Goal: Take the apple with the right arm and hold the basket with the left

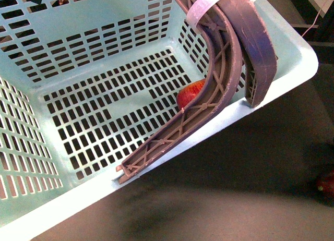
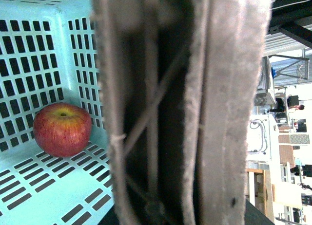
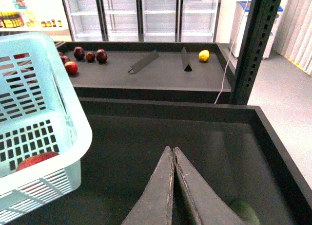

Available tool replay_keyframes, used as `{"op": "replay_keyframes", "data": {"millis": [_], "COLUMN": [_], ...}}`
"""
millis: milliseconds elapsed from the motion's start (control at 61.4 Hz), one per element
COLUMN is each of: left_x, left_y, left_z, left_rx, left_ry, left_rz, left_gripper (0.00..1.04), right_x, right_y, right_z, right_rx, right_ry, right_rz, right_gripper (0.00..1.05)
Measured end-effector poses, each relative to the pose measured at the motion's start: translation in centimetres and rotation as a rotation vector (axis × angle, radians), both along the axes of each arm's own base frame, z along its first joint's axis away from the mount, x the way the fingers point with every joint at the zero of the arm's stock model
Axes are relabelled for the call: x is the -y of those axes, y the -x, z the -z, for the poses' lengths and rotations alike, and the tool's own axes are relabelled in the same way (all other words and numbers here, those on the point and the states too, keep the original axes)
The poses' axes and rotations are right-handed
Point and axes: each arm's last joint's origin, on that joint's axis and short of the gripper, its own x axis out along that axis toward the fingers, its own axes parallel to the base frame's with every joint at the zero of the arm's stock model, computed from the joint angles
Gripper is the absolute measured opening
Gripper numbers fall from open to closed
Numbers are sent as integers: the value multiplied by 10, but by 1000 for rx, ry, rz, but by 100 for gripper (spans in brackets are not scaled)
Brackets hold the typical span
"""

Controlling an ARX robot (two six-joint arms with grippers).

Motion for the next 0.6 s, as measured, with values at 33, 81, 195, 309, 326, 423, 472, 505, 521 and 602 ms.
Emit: {"op": "replay_keyframes", "data": {"millis": [33, 81, 195, 309, 326, 423, 472, 505, 521, 602], "left_x": [0, 0, 0, 0, 0, 0, 0, 0, 0, 0], "left_y": [0, 0, 0, 0, 0, 0, 0, 0, 0, 0], "left_z": [0, 0, 0, 0, 0, 0, 0, 0, 0, 0], "left_rx": [0, 1, 0, 0, 0, 0, 0, 0, 0, 0], "left_ry": [0, -1, 0, 0, 0, 0, 0, 0, 0, 0], "left_rz": [1, 0, 1, 1, 1, 1, 1, 2, 1, 0], "left_gripper": [15, 15, 15, 15, 15, 15, 15, 15, 15, 15], "right_x": [0, 0, 0, 0, 0, 0, 0, 0, 0, 0], "right_y": [1, 2, 5, 7, 8, 10, 10, 11, 11, 12], "right_z": [0, 0, 0, 0, 0, 0, 0, 0, 0, 0], "right_rx": [1, 1, 3, 2, 2, 3, 3, 2, 2, 2], "right_ry": [0, 0, 0, 0, 0, 0, 0, 0, 0, 0], "right_rz": [0, 0, 0, 0, 0, 0, 0, 0, 0, 0], "right_gripper": [2, 2, 2, 2, 2, 2, 2, 2, 2, 2]}}
